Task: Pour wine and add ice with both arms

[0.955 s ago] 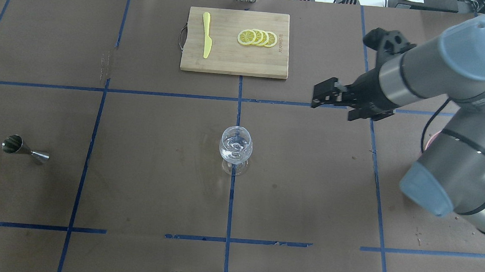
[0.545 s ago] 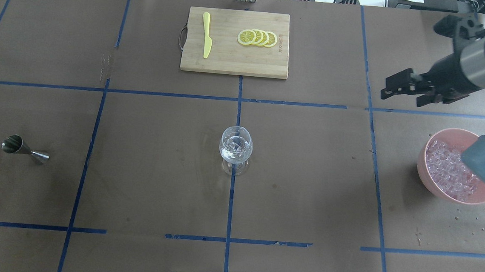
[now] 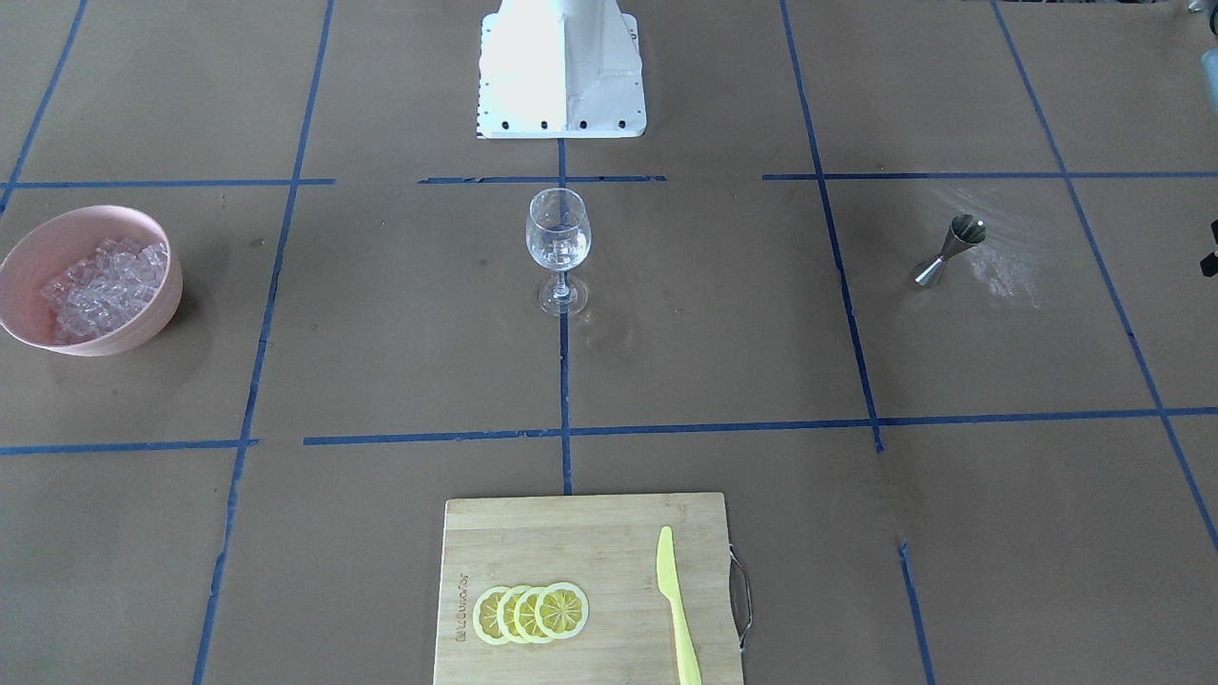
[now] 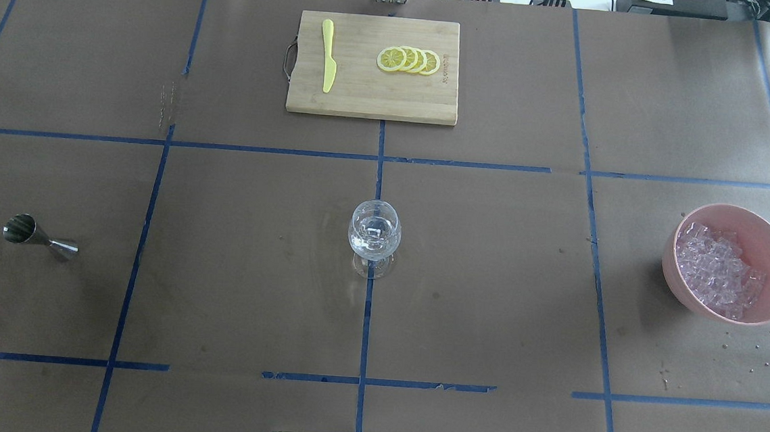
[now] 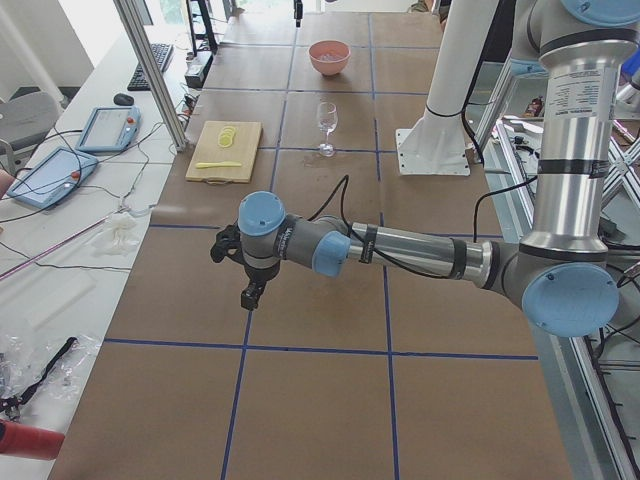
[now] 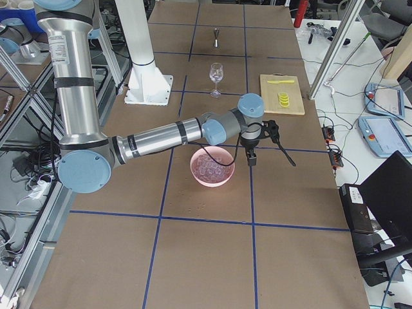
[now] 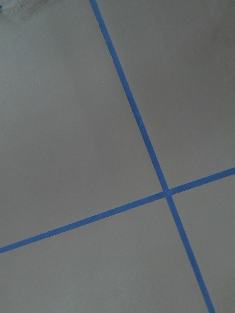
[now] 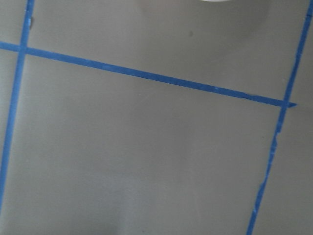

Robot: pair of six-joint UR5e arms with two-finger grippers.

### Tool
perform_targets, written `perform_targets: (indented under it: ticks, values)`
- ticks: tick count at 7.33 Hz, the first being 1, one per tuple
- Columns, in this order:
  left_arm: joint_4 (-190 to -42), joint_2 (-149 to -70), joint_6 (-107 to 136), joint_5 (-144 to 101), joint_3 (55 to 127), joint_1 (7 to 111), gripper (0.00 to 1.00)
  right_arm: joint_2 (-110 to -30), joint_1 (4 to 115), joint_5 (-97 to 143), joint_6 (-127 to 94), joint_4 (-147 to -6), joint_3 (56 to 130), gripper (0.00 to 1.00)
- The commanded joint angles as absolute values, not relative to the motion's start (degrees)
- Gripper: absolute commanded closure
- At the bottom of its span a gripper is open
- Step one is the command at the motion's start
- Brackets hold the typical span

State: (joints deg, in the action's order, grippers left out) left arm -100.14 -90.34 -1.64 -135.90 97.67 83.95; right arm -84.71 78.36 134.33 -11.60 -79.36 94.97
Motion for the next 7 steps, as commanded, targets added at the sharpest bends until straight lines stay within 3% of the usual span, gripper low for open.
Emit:
perform_targets:
  ticks: [1, 3, 5, 7]
  values:
    - [-98.35, -89.91, -1.76, -136.41, 99.65, 84.46, 0.0, -83.77, 82.17, 135.09, -1.37, -86.69, 91.93, 0.0]
    - [-99.83, -84.83, -2.2, -136.23, 101.16, 84.29, 0.0, -79.39, 83.67, 134.13, 6.93, -96.63, 92.45, 0.0]
    - [-106.3, -84.47, -2.11, -132.74, 95.59, 83.85, 0.0, -78.58, 83.41, 131.15, 6.94, -97.56, 92.29, 0.0]
    - [-110.74, -82.97, -1.93, -132.37, 95.11, 83.85, 0.0, -79.8, 83.41, 131.83, 6.42, -97.12, 93.24, 0.0]
